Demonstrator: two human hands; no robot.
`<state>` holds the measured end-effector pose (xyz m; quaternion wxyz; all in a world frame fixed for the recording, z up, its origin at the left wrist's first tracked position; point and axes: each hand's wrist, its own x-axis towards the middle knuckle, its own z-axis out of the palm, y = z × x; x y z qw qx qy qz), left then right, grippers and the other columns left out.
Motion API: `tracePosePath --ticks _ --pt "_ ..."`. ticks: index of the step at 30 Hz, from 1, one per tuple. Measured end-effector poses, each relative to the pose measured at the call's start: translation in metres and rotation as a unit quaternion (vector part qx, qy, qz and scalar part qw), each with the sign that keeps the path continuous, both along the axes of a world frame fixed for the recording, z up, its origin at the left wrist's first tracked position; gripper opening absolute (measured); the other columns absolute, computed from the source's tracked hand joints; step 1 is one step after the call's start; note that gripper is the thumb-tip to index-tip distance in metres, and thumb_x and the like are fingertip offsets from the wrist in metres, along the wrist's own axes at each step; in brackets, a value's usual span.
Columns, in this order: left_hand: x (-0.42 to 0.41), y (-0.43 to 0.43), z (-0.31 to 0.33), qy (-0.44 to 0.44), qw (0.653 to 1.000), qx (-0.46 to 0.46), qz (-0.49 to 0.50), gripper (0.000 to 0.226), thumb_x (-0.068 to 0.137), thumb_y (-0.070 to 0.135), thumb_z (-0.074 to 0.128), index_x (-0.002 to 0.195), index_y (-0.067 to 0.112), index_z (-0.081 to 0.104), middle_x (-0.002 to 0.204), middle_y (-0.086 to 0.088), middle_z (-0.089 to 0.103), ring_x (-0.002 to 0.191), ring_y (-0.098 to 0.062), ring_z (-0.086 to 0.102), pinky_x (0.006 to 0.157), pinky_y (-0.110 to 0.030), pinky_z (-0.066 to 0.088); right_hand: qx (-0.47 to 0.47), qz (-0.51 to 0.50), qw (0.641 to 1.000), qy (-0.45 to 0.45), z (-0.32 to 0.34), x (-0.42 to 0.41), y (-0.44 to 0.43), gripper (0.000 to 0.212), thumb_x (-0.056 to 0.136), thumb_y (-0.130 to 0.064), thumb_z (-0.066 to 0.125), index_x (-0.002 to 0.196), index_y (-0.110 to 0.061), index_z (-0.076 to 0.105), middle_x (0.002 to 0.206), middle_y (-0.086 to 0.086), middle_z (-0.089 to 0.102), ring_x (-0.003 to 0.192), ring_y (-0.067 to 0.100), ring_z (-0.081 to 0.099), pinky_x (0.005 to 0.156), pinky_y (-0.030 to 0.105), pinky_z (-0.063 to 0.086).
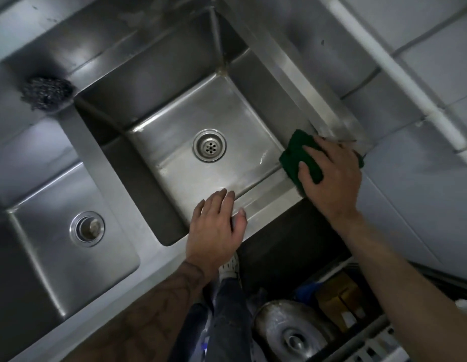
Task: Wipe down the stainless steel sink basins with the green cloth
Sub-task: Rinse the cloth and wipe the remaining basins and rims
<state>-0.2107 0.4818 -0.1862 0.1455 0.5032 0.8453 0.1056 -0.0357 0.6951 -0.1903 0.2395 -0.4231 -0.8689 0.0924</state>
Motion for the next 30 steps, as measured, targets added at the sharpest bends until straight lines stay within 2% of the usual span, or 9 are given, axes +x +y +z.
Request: tracePosePath --ticks 2,5,8,14,18,22,24,27,30 --pt "0.000 0.000 0.001 0.000 1.000 0.006 0.002 0.050 0.103 0.040 0.047 0.141 0.012 0.062 0.141 -0.009 0.066 0.131 -0.027 0.061 0.111 -0.051 0.049 -0.014 0.013 1.000 0.004 -0.002 -0.017 -0.045 0.037 0.101 -0.037 0.061 0.123 -0.010 0.074 0.139 0.013 0.066 0.123 0.032 0.064 0.111 0.052 0.044" --pt "-0.003 -0.001 0.000 -0.005 1.000 0.004 -0.007 0.052 0.102 0.035 0.042 0.144 0.010 0.057 0.144 -0.008 0.064 0.133 -0.026 0.060 0.112 -0.048 0.048 -0.028 0.114 0.993 -0.022 0.001 -0.033 -0.107 0.039 0.099 -0.041 0.063 0.125 -0.015 0.074 0.143 0.010 0.064 0.131 0.030 0.060 0.116 0.048 0.041" --pt "-0.003 -0.002 0.004 -0.011 1.000 0.010 0.000 0.052 0.105 0.037 0.040 0.147 0.009 0.054 0.148 -0.008 0.062 0.136 -0.025 0.057 0.115 -0.045 0.045 -0.009 0.158 0.987 -0.042 0.004 -0.025 -0.093 0.042 0.103 -0.044 0.057 0.125 -0.012 0.074 0.142 0.011 0.065 0.128 0.029 0.063 0.115 0.043 0.040" --pt "-0.020 -0.054 0.023 0.001 0.999 0.014 0.032 0.054 0.109 0.045 0.039 0.155 0.016 0.047 0.166 -0.008 0.043 0.151 -0.027 0.039 0.125 -0.053 0.030 -0.033 -0.012 0.999 -0.013 0.005 -0.027 -0.063 0.037 0.102 -0.034 0.061 0.127 -0.009 0.072 0.142 0.013 0.064 0.125 0.031 0.062 0.114 0.051 0.042" --pt "-0.055 -0.117 0.026 0.040 0.990 0.008 0.138 0.054 0.105 0.043 0.043 0.149 0.012 0.048 0.161 -0.016 0.044 0.147 -0.033 0.041 0.120 -0.056 0.033 -0.050 0.037 0.998 -0.025 0.005 -0.066 -0.163 0.041 0.100 -0.040 0.061 0.128 -0.013 0.073 0.145 0.011 0.062 0.131 0.030 0.059 0.118 0.049 0.038" --pt "-0.079 -0.163 0.022 0.048 0.987 0.002 0.150 0.049 0.105 0.039 0.047 0.144 0.010 0.049 0.152 -0.019 0.051 0.138 -0.039 0.051 0.113 -0.058 0.042 -0.032 0.120 0.992 -0.032 0.005 -0.085 -0.217 0.037 0.099 -0.038 0.065 0.125 -0.014 0.076 0.144 0.009 0.064 0.132 0.028 0.061 0.113 0.049 0.044" --pt "-0.087 -0.179 0.021 0.038 0.988 -0.011 0.150 0.052 0.106 0.043 0.042 0.144 0.008 0.049 0.150 -0.019 0.053 0.135 -0.038 0.053 0.111 -0.056 0.044 -0.023 0.105 0.993 -0.042 0.006 -0.083 -0.205 0.036 0.101 -0.038 0.064 0.125 -0.013 0.075 0.143 0.009 0.065 0.130 0.029 0.062 0.112 0.048 0.044" --pt "-0.093 -0.201 0.017 0.014 0.989 -0.032 0.143 0.056 0.107 0.047 0.037 0.146 0.009 0.050 0.150 -0.018 0.054 0.135 -0.036 0.052 0.111 -0.053 0.045 -0.045 0.008 0.998 -0.039 0.010 -0.088 -0.201 0.038 0.103 -0.036 0.058 0.130 -0.012 0.072 0.145 0.010 0.062 0.133 0.030 0.058 0.119 0.044 0.035" --pt "-0.096 -0.219 0.015 -0.009 0.991 -0.045 0.127 0.057 0.108 0.050 0.034 0.145 0.012 0.052 0.147 -0.014 0.056 0.134 -0.033 0.053 0.109 -0.050 0.046 -0.061 -0.036 0.997 -0.028 0.013 -0.117 -0.255 0.040 0.102 -0.037 0.059 0.132 -0.012 0.070 0.150 0.012 0.058 0.137 0.030 0.055 0.123 0.044 0.029"
